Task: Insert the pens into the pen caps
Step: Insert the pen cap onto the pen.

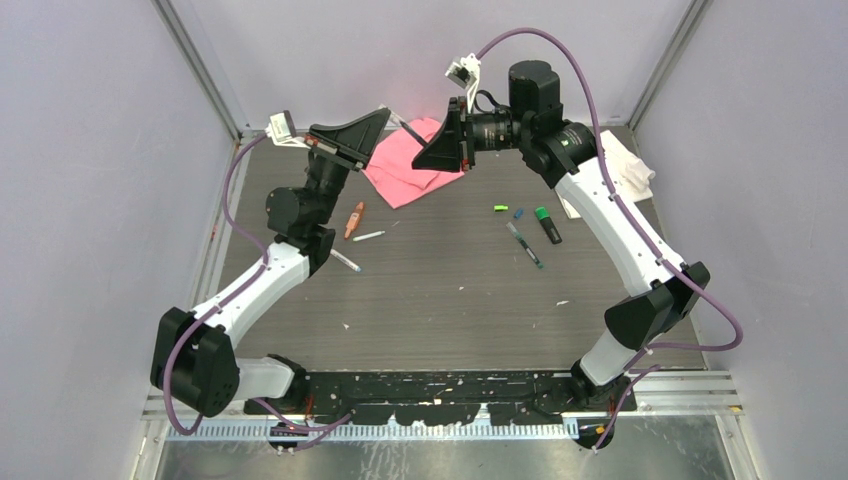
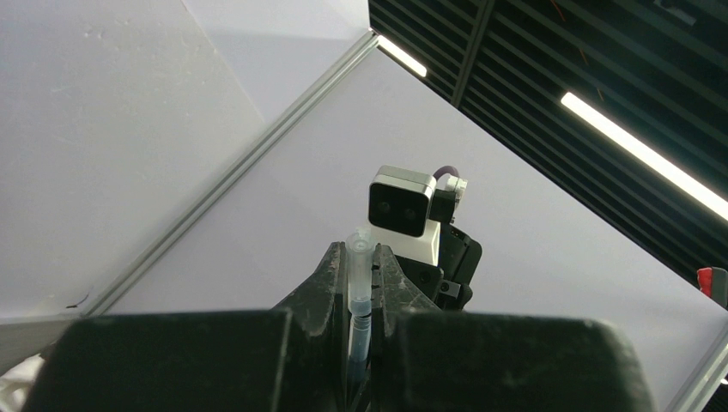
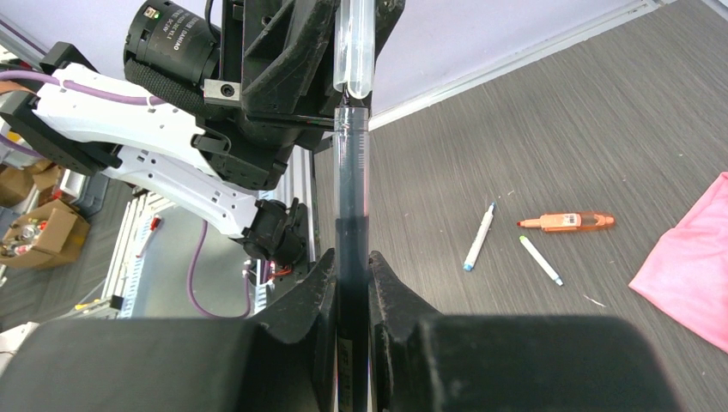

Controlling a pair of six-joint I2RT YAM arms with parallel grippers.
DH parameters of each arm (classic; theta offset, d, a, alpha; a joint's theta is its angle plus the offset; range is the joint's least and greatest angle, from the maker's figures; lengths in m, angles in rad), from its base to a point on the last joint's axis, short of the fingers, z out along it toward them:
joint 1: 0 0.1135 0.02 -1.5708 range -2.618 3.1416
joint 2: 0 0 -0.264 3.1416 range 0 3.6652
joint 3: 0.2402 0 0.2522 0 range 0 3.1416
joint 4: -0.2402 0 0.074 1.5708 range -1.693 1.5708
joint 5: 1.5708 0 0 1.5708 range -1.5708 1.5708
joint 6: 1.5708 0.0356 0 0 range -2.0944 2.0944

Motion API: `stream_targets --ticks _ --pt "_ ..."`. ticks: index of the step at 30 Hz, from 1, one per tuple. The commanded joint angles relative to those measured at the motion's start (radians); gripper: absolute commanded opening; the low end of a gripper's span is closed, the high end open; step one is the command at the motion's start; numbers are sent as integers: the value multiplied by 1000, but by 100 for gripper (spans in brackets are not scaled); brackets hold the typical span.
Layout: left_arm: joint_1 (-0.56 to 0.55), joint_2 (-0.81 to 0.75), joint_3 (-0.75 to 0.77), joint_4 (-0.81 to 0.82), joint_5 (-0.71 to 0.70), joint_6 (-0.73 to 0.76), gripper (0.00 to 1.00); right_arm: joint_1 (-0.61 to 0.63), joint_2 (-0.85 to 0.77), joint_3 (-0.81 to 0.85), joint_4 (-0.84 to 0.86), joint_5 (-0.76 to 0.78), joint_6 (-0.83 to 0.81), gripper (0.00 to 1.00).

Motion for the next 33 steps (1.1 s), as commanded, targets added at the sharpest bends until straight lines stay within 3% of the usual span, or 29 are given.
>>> stream_targets --ticks 1,13,26,33 --pt "-4 4 28 37 37 -5 1 8 3 24 62 -12 26 1" --pt "-4 5 48 -30 135 2 1 10 12 31 88 -2 50 1" --pt "0 -71 181 -606 466 320 1 10 13 53 17 -7 -23 1" --pt "39 -88 186 -649 450 298 1 14 3 78 -119 13 -169 1"
